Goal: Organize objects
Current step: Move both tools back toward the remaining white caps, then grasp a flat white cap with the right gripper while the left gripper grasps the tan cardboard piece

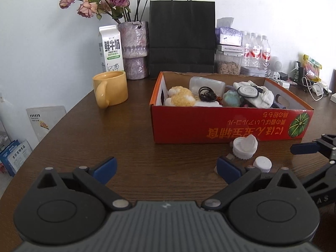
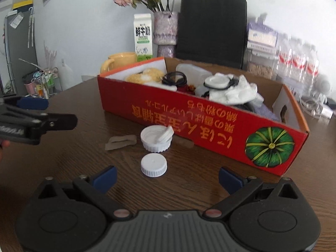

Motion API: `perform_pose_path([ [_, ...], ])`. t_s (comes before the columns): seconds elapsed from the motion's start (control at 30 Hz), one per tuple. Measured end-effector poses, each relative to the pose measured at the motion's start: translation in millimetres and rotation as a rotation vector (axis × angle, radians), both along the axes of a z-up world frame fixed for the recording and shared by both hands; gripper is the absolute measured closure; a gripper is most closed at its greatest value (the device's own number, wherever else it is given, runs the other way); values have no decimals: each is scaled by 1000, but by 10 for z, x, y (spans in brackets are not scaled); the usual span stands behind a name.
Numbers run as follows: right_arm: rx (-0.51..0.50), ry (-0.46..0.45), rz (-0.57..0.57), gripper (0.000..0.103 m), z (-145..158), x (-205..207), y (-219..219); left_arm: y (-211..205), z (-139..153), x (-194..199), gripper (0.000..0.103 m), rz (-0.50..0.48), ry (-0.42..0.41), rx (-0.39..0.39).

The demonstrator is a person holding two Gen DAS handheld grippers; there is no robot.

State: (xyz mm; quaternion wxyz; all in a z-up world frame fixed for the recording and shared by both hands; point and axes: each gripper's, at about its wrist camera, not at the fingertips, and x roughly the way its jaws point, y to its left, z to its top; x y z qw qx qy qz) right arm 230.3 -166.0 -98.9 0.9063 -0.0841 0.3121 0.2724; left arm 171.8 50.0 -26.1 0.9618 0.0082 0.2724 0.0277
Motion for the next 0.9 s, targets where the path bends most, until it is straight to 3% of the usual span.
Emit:
perform_pose_path([
  [0.1,-6,36,-32,0,-32,85,27,6,-9,-11,0,-1,2,-7],
  [0.53,-20,32,-33,1,-37,145,113,-9,-18,8,0,-2,10,-14],
  [0.6,-11,16,-19,14,-22,113,116,-20,-25,14,0,-3,12,-12],
  [0.67,-1,-3,2,42,-5,74,122,-37,-27,27,0,-5,14,-10],
  [0.7,5,-8,19,50,1,55,125,-49,-28,35,0,-8,14,-9],
  [0.73,9,-13,37,69,10,36,133,-64,-27,41,0,-10,14,-7],
  [0.77,15,-17,49,76,18,20,137,-79,-27,49,0,-14,15,-6],
  [0.9,33,-43,73,76,52,-52,126,-159,-37,92,0,-38,19,1],
])
